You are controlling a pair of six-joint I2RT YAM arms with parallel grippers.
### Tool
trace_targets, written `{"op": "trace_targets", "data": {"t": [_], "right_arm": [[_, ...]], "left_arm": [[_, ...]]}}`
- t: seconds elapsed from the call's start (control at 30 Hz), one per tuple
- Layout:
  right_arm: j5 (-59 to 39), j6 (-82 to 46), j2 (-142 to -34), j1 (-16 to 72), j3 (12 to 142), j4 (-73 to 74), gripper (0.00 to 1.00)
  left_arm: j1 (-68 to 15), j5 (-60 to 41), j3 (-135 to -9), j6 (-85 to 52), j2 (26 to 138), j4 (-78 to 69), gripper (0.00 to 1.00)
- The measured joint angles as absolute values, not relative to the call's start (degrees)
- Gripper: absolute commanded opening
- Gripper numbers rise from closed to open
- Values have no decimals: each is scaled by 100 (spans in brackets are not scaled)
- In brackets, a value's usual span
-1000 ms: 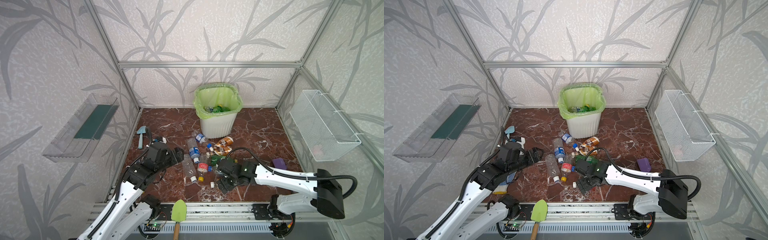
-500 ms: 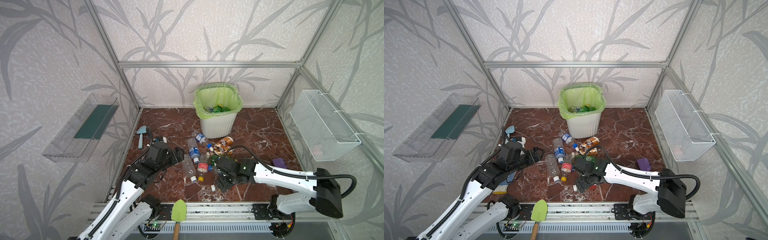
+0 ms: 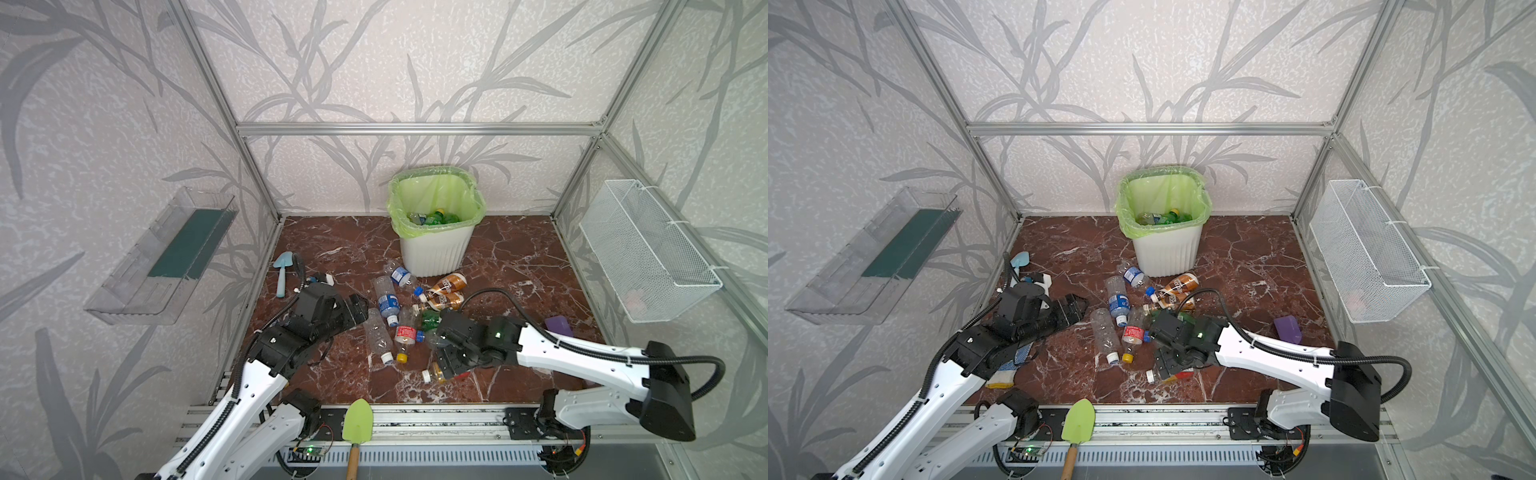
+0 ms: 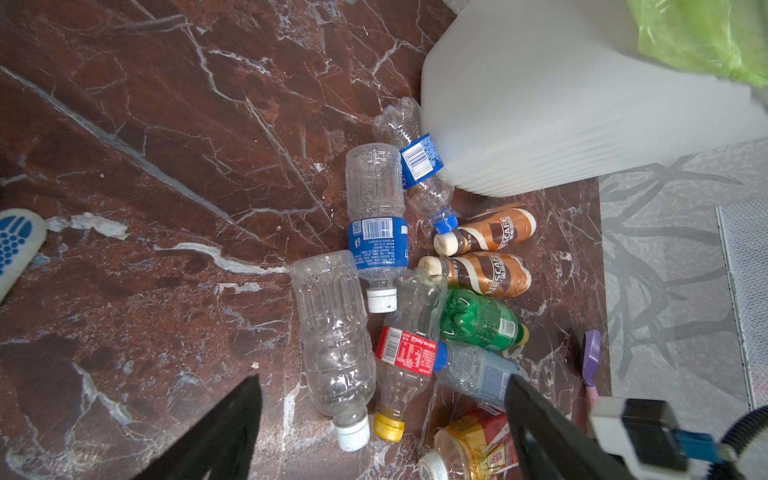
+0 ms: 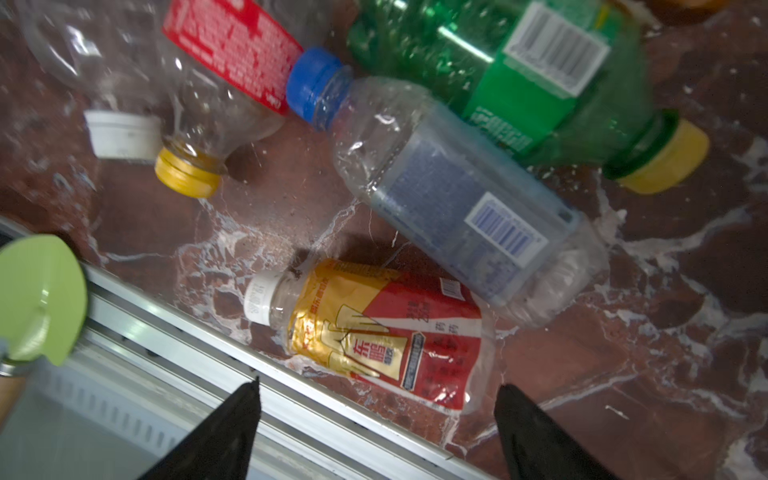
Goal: Throw the plastic bottles in the bin
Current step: 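Grasp the red-and-gold drink bottle with the right gripper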
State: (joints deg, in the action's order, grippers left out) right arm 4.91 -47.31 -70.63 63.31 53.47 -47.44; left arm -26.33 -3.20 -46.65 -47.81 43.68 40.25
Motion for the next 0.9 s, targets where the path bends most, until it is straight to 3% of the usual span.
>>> {"op": "trace_targets", "data": {"t": [0.13, 0.4, 0.9], "right_arm": [[676, -6226, -6368, 6512, 5183, -4939, 88], [950, -8300, -6165, 6744, 4735, -5065, 91], [1177, -10162, -6910, 7019, 4407, -4263, 93]], "left_arm": [[-2574, -362, -4665, -4777, 4501, 3957, 91], [-2309, -644, -4665, -4713, 4751, 3811, 91], [-2220, -1094, -4609, -4692, 4694, 3874, 91]]}}
